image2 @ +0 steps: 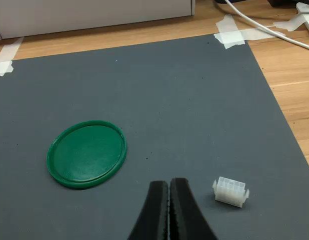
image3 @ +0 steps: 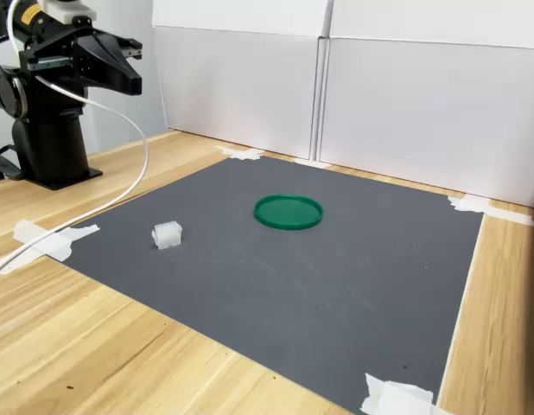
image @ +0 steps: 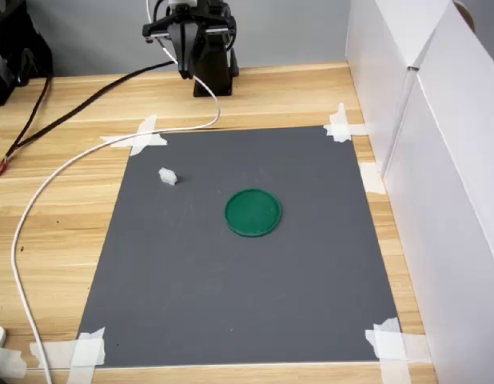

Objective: Grasp a white terminal and put it in the green lid.

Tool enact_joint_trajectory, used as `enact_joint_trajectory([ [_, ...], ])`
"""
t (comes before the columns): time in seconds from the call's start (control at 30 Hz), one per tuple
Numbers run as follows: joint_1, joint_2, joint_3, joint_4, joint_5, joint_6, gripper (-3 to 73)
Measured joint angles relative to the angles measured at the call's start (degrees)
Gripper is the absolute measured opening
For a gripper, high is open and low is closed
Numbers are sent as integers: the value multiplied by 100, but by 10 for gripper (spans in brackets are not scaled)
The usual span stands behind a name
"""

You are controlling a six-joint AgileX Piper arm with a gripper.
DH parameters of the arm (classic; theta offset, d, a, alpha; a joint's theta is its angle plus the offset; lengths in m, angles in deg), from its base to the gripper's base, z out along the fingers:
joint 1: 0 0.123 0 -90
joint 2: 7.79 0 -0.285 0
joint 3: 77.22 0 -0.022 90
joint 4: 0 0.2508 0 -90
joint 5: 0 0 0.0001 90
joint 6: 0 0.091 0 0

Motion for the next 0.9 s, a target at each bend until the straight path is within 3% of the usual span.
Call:
enact_joint_trajectory([
  [0.9,0,0,-76,-5,18,-164,-15],
])
